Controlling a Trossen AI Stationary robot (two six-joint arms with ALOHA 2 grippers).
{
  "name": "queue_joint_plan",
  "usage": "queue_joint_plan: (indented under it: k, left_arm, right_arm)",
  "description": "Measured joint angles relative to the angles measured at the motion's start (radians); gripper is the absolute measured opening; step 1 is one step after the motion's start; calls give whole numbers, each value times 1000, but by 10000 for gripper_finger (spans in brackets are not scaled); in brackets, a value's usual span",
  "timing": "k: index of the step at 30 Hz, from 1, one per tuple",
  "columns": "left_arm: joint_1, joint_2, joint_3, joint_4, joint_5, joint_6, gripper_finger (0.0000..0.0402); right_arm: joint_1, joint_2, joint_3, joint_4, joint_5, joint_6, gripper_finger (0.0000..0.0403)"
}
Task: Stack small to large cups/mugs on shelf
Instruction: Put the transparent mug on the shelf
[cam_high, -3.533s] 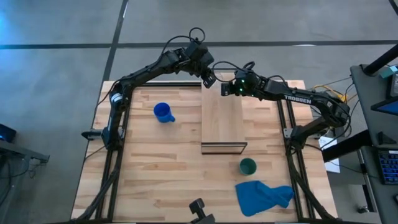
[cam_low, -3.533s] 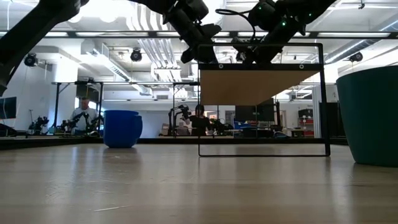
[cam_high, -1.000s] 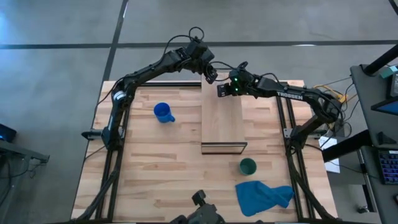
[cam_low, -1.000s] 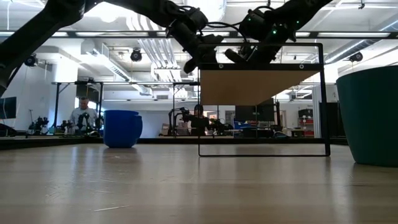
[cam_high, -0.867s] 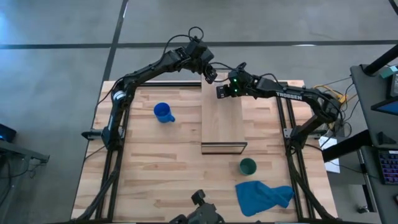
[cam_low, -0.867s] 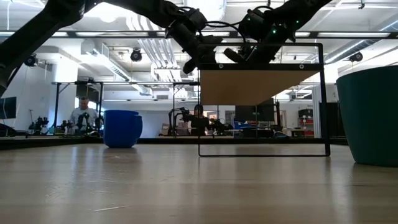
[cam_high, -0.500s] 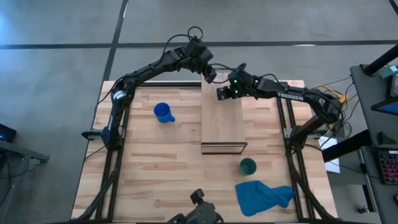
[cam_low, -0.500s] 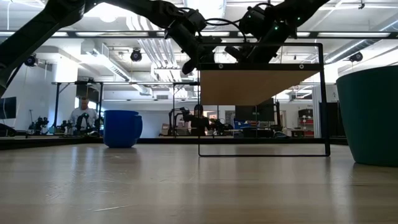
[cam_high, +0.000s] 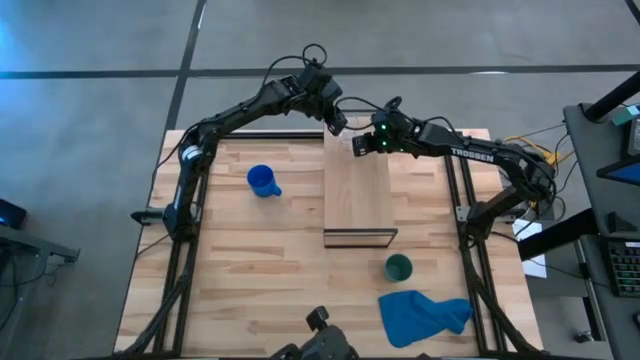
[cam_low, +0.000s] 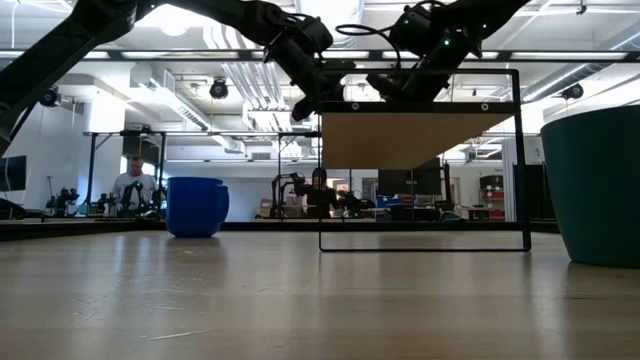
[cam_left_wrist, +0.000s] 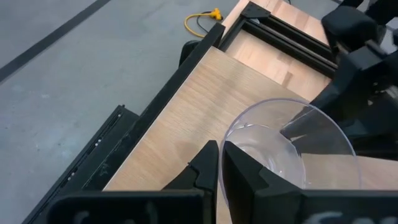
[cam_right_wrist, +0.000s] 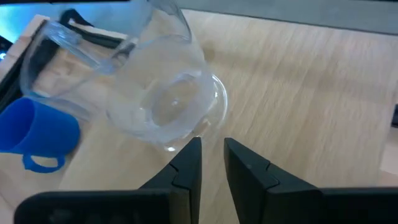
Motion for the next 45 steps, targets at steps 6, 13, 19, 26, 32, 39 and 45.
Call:
queue_joint_plan:
  k: [6,13,19,26,32,39,45]
  left_arm:
    - [-1,0,0,2,4,0,0]
    - [-1,-1,0,6,13,1,0]
    - [-2,-1,0,19,31,2,0]
    - [-3,-1,0,20,33,1,0]
    - [-3,-1,0,24,34,4,0]
    - [-3,-1,0,37,37,21,0]
    - [-5,-1,1,44,44,55,29]
  right_arm:
    - [-8,32,0,8,0,-2,63]
    - [-10,59,0,10,0,5,63]
    - [-10,60,0,24,0,7,63]
    - [-15,60,0,35,0,9,63]
    - [-18,60,0,51,0,9,63]
    - [-19,60,0,52,0,9,63]
    - [-19,60,0,51,0,9,63]
